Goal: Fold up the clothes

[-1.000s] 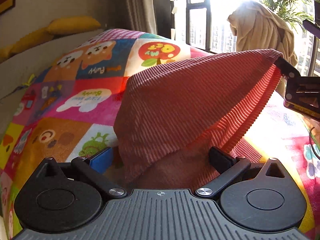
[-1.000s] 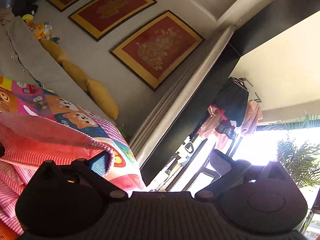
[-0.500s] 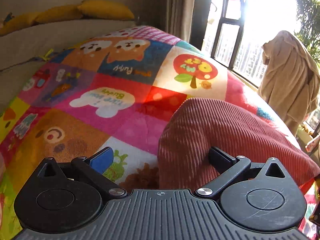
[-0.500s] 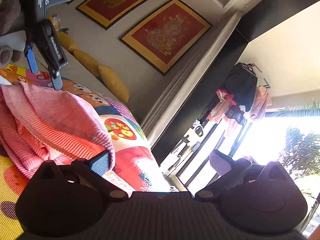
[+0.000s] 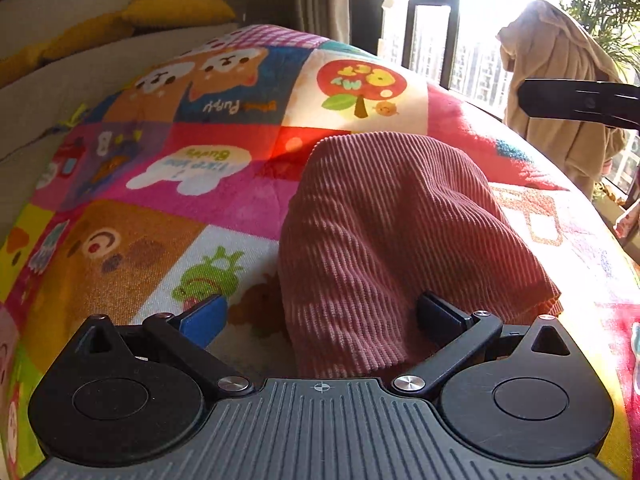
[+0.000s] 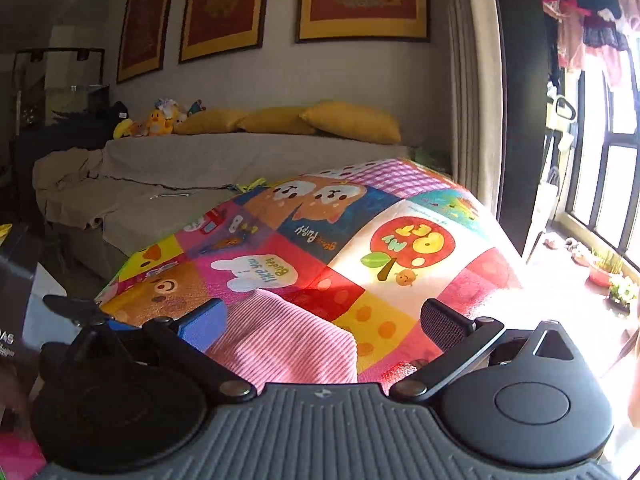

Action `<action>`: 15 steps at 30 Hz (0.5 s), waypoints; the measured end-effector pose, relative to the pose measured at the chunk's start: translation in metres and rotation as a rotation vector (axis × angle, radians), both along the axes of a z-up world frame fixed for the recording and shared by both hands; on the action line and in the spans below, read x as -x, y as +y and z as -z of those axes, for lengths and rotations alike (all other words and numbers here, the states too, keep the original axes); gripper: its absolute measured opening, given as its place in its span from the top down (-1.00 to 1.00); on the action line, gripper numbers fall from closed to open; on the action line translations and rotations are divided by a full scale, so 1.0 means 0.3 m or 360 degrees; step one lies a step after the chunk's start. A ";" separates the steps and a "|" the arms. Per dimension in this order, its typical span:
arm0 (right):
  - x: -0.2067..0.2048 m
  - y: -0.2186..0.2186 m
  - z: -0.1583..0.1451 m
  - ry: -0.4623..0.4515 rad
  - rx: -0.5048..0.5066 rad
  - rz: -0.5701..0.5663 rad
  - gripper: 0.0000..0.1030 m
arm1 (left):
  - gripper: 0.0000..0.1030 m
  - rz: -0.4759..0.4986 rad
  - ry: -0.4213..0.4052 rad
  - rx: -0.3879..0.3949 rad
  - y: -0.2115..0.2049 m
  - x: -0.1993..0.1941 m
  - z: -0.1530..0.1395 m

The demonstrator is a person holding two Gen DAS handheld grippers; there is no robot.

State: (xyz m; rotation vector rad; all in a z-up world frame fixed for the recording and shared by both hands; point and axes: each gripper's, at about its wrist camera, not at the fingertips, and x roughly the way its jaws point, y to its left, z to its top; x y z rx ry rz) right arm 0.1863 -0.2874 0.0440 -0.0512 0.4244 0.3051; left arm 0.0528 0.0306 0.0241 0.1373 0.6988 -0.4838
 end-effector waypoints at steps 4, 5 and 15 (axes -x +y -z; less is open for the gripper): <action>-0.256 0.035 0.166 0.0364 0.0027 0.0257 -1.00 | -1.00 0.0012 0.0015 0.0004 0.014 0.008 0.006; -0.282 0.037 0.221 0.0416 0.0079 0.0291 -1.00 | -1.00 0.0018 0.0017 0.0005 0.020 0.010 0.008; -0.158 -0.020 0.255 0.0336 0.0091 0.0209 -1.00 | -1.00 0.0156 0.0126 0.0036 0.077 0.044 0.025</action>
